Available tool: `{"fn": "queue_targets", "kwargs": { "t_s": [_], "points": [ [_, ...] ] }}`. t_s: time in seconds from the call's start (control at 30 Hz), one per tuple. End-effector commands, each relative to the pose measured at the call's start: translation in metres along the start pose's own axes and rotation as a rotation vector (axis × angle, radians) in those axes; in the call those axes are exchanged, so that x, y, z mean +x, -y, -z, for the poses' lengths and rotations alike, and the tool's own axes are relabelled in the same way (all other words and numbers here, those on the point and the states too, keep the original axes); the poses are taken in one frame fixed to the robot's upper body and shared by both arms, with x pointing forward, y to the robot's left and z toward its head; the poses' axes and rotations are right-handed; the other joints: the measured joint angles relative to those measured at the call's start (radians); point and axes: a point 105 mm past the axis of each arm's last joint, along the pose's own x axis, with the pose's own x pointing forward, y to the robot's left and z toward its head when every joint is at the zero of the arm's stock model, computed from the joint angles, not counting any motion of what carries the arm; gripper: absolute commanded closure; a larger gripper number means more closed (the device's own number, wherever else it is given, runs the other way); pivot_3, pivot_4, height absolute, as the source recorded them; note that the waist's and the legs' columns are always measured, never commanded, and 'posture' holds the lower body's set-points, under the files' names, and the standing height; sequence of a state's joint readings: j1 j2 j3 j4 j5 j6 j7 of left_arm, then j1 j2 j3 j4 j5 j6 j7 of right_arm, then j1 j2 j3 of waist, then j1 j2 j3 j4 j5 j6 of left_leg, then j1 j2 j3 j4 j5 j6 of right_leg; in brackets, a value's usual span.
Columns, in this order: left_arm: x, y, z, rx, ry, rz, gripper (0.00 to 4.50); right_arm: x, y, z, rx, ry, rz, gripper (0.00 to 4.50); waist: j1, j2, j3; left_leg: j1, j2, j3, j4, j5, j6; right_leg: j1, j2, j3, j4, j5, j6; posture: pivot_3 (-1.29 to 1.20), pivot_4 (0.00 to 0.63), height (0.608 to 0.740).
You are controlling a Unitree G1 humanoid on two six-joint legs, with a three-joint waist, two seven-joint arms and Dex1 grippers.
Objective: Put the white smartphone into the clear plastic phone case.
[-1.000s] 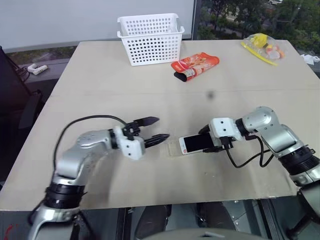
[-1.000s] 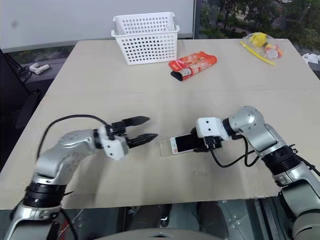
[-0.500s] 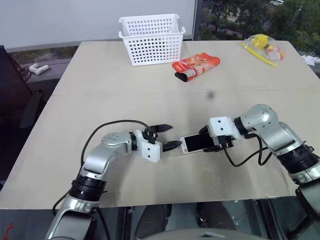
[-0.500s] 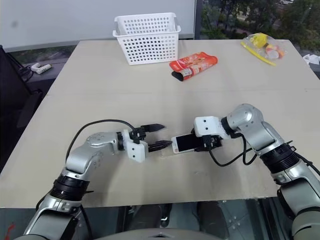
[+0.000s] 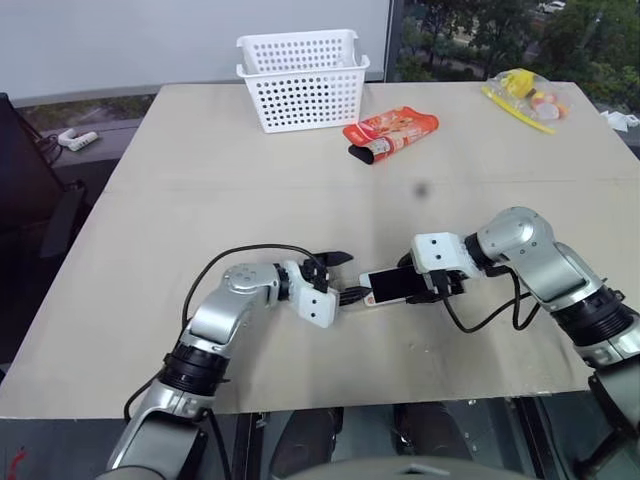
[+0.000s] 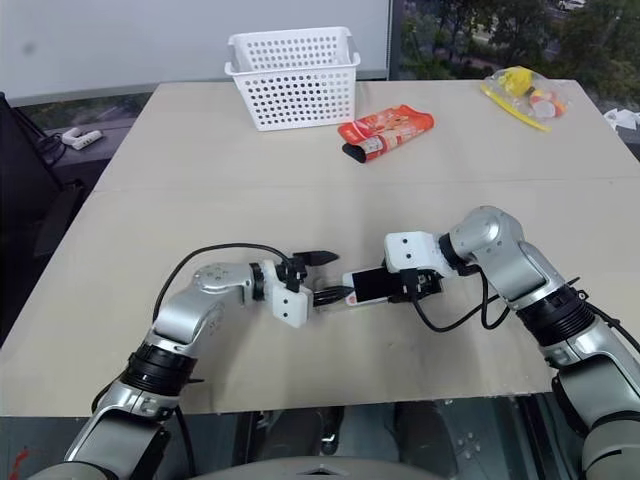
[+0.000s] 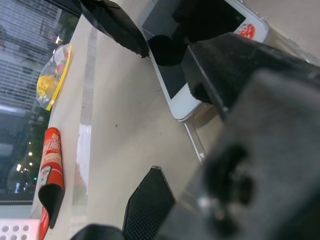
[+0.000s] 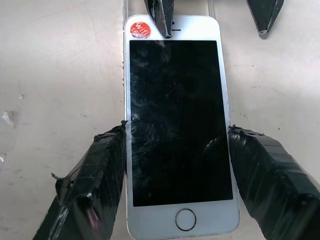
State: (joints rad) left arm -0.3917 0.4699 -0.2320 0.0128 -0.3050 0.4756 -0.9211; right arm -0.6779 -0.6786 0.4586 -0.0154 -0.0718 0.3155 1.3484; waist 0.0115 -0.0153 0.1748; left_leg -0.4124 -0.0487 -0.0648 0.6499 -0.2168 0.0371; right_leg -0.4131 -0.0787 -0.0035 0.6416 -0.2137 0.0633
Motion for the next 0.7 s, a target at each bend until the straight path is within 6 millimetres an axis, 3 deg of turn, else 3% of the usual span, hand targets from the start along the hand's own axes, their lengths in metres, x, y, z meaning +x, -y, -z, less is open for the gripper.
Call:
{"fn": "queue_targets", "kwargs": {
  "t_s": [0.03, 0.4, 0.7],
  "points": [
    [0.003, -0.006, 0.022, -0.059, -0.088, -0.037, 0.00, 0.004, -0.002, -0.009, -0.012, 0.006, -0.020, 1.75, 0.002, 0.001, -0.001, 0.000, 0.000, 0.000, 0.000, 0.000, 0.000, 0.000, 0.000, 0.000, 0.000, 0.000, 0.000, 0.00, 0.150, 0.740],
    [0.010, -0.009, 0.042, -0.122, -0.176, -0.059, 0.00, 0.004, -0.004, -0.006, 0.041, -0.045, -0.036, 1.75, 0.005, 0.007, -0.011, 0.002, -0.001, -0.001, 0.002, 0.000, 0.000, 0.002, -0.001, -0.001, 0.001, 0.000, 0.000, 0.00, 0.150, 0.740],
    [0.014, -0.008, 0.049, -0.135, -0.200, -0.062, 0.00, 0.005, 0.001, 0.005, 0.090, -0.120, -0.003, 1.75, 0.005, 0.008, -0.012, 0.016, -0.002, -0.002, 0.001, -0.001, -0.001, 0.016, -0.003, -0.002, 0.000, -0.005, 0.001, 0.00, 0.150, 0.740]
  ]
}}
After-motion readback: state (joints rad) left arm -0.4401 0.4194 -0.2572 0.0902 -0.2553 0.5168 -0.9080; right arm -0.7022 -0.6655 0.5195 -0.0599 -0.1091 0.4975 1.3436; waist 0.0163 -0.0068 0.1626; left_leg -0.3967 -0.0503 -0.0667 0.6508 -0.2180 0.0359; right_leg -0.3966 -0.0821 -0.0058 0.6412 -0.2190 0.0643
